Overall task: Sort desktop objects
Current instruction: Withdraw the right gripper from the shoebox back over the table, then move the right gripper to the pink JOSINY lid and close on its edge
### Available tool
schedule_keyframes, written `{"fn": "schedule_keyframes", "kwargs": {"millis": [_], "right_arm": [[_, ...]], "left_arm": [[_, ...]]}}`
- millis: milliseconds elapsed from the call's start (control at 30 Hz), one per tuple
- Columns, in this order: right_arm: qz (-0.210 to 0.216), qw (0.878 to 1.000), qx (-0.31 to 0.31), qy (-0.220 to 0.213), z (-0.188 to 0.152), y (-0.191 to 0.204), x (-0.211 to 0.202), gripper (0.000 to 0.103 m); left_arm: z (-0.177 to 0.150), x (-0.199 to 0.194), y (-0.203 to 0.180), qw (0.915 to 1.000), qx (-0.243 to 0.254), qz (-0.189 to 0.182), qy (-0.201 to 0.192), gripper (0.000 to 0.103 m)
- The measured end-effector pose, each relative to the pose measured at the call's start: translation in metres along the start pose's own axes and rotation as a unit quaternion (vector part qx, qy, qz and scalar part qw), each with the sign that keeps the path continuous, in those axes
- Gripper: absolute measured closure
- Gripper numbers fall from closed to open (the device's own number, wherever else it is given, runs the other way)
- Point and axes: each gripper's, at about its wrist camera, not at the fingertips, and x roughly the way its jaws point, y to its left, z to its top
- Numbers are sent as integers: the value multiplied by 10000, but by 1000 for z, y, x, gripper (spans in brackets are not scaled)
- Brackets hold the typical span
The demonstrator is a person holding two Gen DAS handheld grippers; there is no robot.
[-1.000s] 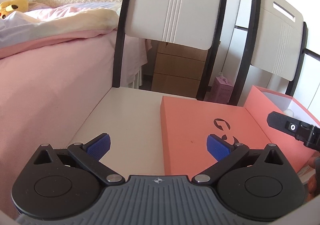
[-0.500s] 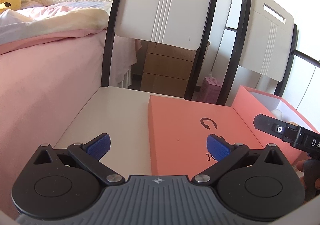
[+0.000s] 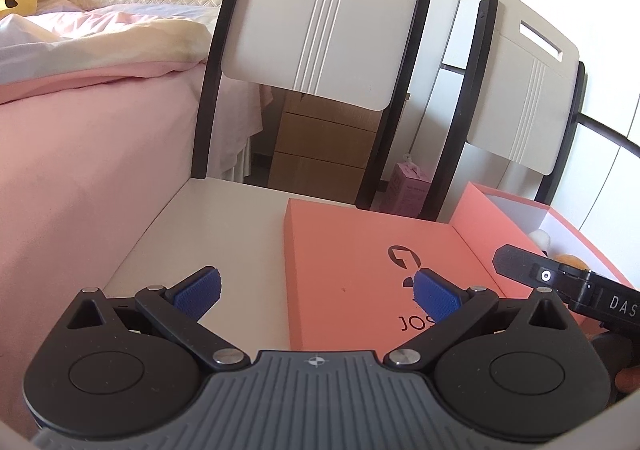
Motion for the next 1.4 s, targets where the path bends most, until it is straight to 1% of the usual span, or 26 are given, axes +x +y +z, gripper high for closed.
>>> {"fn": "schedule_keyframes", "kwargs": {"millis": [133,233,500,667,867,1000,1100,1200,1300,1400], "right_arm": [[-5,10000,32,-3,0,-1,-2,1],[-10,10000,34,6,0,-1,-2,1],[-68,10000,7,1,-2,1,-4,1],[-156,9998,78,-44,-9,1,-10,1],[-255,9994,236,-38,-28,4,-22,1],[-413,9990,0,-164,-42,17,-32,1],[-322,9994,27,-145,-53,24,-38,1],[-314,9995,87,-60,-63,29,-40,1],[-308,9993,204,-21,-71,30,-43,1],[-298,9989,371,44,-79,30,-45,1]], "left_arm": [[0,1,-2,9999,65,139,1,0],[-1,2,-5,9993,235,274,19,0],[-1,1,-5,9994,277,192,-37,0],[-1,0,-5,9995,286,126,-108,0],[-1,0,-6,9994,305,105,-116,0],[-2,1,-7,9991,379,147,-147,0],[-2,1,-7,9991,388,144,-135,0],[-2,3,-5,9993,287,229,-91,0],[-1,2,-1,9995,173,242,-107,0],[0,1,0,9993,185,301,-110,0]]}}
